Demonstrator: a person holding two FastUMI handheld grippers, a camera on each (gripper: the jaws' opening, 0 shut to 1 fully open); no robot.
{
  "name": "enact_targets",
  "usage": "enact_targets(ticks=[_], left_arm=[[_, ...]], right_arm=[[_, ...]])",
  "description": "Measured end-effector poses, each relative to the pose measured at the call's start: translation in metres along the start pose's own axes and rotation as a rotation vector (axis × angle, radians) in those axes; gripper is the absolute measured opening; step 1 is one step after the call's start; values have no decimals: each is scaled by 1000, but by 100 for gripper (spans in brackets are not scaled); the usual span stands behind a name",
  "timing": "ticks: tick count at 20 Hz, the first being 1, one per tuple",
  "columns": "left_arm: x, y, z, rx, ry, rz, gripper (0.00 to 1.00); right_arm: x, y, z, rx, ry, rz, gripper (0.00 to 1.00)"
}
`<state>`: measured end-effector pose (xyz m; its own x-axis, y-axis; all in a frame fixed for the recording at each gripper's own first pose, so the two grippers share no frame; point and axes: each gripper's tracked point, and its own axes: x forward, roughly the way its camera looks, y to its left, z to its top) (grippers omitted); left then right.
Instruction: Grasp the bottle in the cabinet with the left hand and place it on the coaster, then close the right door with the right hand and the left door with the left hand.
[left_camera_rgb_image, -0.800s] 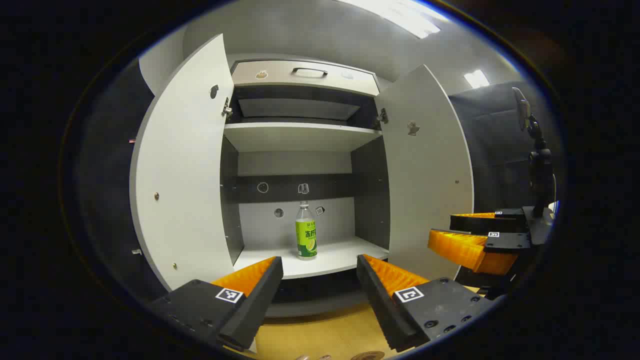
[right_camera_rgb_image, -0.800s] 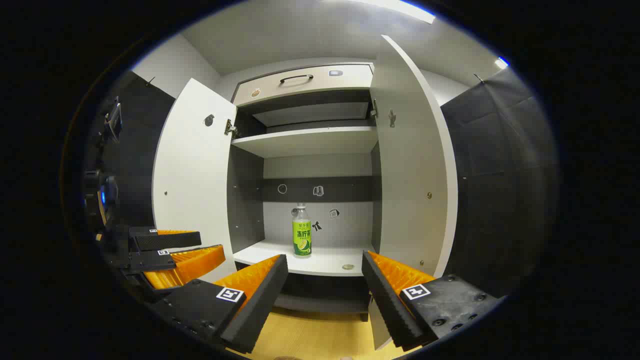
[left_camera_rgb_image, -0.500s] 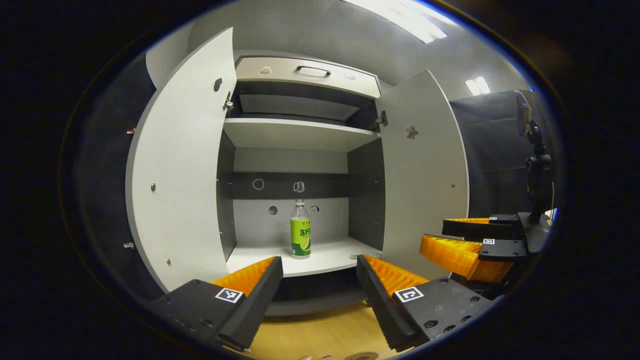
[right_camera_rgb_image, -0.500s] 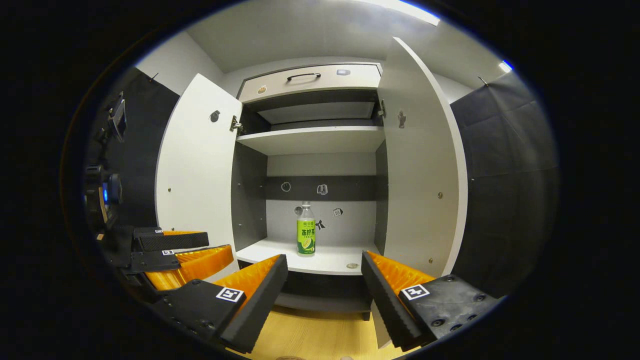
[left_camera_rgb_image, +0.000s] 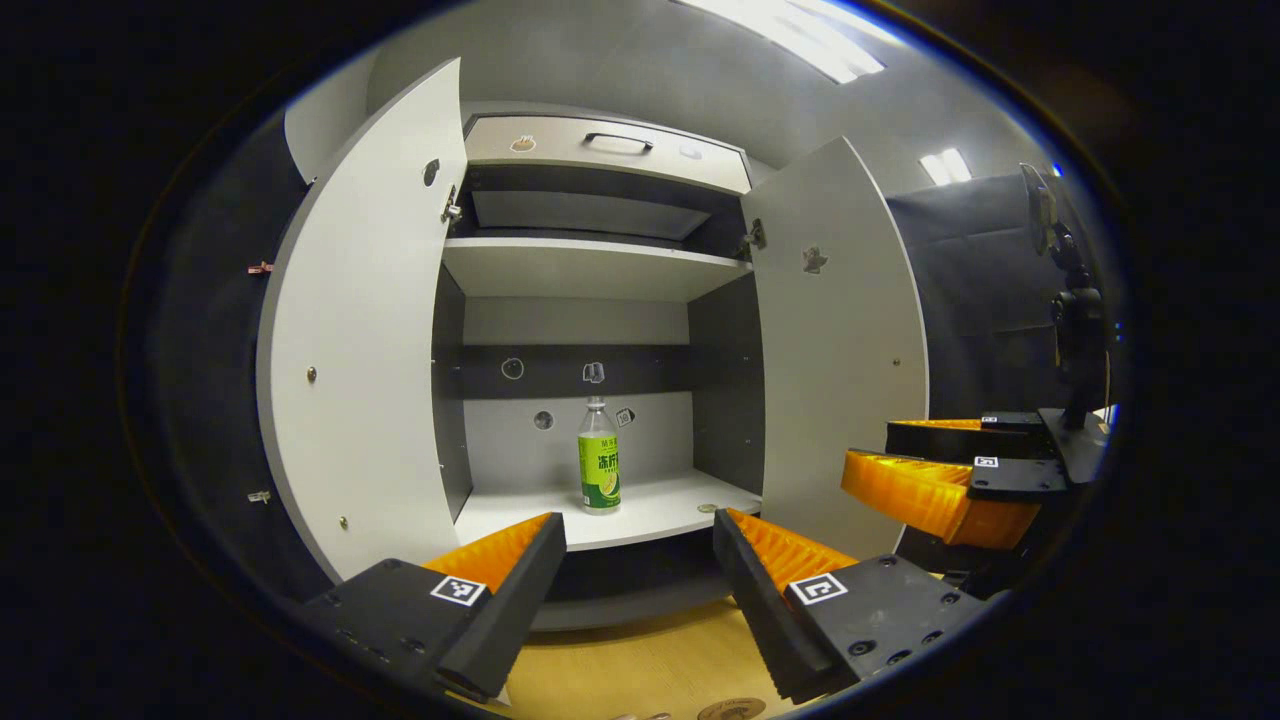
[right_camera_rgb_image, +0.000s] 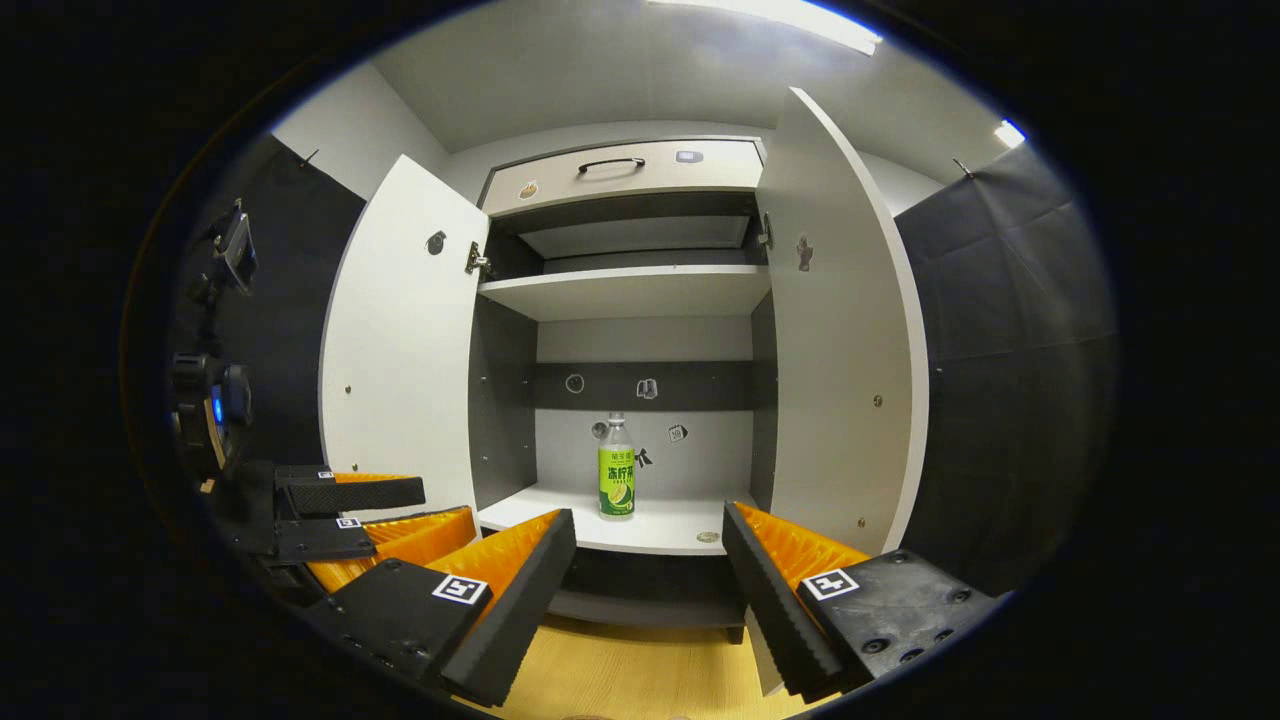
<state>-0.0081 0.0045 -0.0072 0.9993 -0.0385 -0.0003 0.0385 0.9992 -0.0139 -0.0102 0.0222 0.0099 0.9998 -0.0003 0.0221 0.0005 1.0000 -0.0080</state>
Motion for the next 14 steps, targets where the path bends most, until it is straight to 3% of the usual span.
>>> enact_targets(ticks=[9, 14], left_arm=[[2, 12, -3, 18, -3, -18, 94], [31, 16, 3, 9, -26, -20, 94]], right_arm=[[-6, 2, -7, 5, 12, -54, 98], [-8, 10, -7, -9, 20, -42, 98]])
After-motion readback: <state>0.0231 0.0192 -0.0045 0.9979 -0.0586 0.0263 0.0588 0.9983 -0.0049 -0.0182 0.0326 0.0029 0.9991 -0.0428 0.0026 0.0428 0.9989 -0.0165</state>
